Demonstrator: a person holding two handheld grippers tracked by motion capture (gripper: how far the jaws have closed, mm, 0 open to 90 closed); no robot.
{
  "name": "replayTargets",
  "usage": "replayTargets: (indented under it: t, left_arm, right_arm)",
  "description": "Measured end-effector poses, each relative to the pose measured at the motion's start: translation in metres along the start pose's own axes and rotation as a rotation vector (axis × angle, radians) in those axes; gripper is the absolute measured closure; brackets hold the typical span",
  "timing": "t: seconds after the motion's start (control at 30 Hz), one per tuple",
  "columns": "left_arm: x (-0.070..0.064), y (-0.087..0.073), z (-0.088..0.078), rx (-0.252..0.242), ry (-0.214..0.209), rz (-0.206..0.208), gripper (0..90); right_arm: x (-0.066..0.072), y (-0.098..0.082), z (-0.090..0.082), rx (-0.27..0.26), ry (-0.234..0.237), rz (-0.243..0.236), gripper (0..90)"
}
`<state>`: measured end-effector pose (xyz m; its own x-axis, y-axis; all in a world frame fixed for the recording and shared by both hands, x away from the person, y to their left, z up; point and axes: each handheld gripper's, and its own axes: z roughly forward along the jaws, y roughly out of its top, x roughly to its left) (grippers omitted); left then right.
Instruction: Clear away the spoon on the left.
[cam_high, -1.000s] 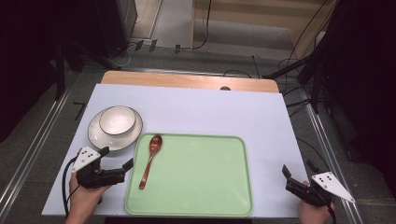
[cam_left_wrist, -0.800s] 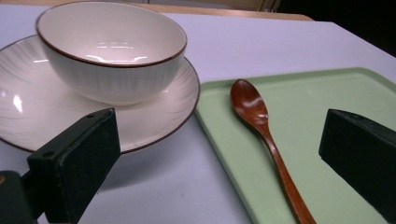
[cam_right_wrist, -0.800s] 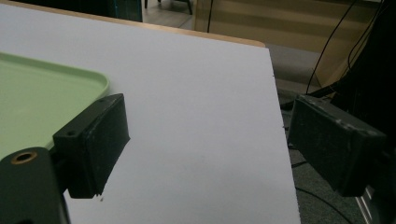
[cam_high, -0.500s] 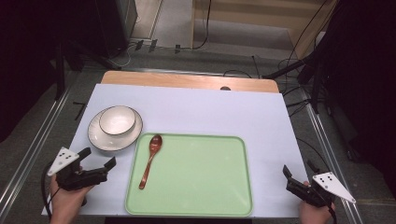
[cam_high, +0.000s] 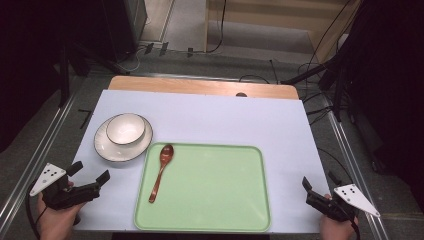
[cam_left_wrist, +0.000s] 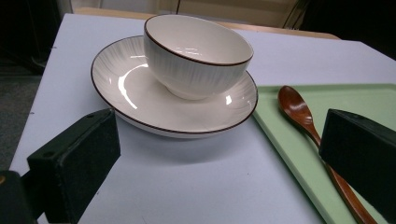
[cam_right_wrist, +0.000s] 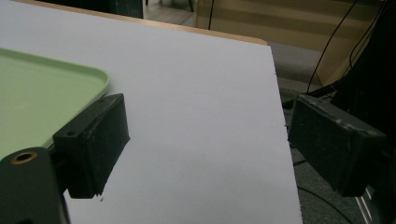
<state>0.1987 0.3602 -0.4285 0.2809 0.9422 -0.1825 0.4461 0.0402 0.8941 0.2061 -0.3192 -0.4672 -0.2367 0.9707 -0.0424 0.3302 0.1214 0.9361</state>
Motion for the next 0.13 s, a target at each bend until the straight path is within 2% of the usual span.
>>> replayTargets:
  t: [0.13]
  left_arm:
    - [0.0003, -0.0008, 0.0029, 0.013, -0.003, 0.002, 0.0]
  right_arm:
    - [0.0008, 0.0000, 0.0008, 0.003, 0.002, 0.000, 13.1]
